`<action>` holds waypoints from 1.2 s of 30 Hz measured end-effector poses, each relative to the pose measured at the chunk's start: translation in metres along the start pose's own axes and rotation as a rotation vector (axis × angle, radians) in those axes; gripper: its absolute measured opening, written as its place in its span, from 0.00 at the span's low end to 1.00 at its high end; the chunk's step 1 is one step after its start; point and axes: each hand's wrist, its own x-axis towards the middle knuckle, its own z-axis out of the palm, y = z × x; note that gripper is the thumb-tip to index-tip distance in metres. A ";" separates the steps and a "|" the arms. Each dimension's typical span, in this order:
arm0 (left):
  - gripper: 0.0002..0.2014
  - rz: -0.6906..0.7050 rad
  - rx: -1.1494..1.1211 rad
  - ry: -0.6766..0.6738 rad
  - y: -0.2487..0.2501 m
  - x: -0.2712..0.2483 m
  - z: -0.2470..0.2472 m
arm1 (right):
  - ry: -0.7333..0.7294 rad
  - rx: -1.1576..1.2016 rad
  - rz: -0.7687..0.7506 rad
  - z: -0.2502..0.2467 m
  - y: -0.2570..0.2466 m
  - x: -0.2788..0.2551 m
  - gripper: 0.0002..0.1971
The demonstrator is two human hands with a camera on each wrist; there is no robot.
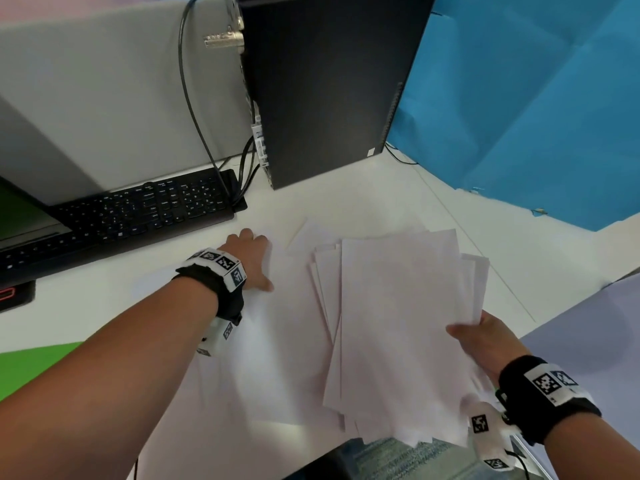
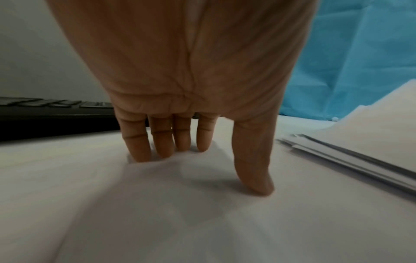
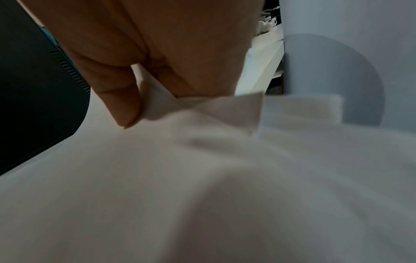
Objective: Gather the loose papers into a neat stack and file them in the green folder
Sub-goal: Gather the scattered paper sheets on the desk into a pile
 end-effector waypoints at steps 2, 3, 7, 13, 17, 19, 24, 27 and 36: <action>0.44 0.003 0.006 -0.005 0.002 -0.003 0.003 | -0.005 0.011 -0.005 0.001 0.000 -0.001 0.12; 0.44 0.000 -0.004 -0.015 0.003 -0.005 0.003 | -0.005 0.014 -0.008 0.001 0.000 -0.001 0.11; 0.40 -0.016 -0.069 -0.101 0.000 -0.009 0.005 | 0.001 0.012 -0.022 0.000 -0.003 -0.004 0.10; 0.33 0.019 -0.142 -0.075 0.004 -0.021 0.015 | 0.013 0.026 -0.025 0.001 -0.003 -0.004 0.09; 0.25 0.043 -0.269 -0.115 -0.006 -0.033 0.020 | 0.024 0.047 -0.040 0.000 -0.001 -0.004 0.08; 0.23 0.020 -0.393 -0.079 -0.017 -0.038 0.024 | 0.041 0.083 -0.042 -0.002 0.002 -0.002 0.09; 0.14 -0.069 -0.652 0.010 -0.047 -0.055 0.034 | 0.084 0.225 -0.008 -0.018 0.023 0.006 0.13; 0.04 -0.143 -0.813 0.088 -0.074 -0.069 0.044 | 0.110 0.297 0.007 -0.033 0.025 -0.004 0.06; 0.10 -0.130 -1.612 0.101 -0.038 -0.112 0.060 | 0.011 0.358 0.016 -0.024 0.038 -0.026 0.13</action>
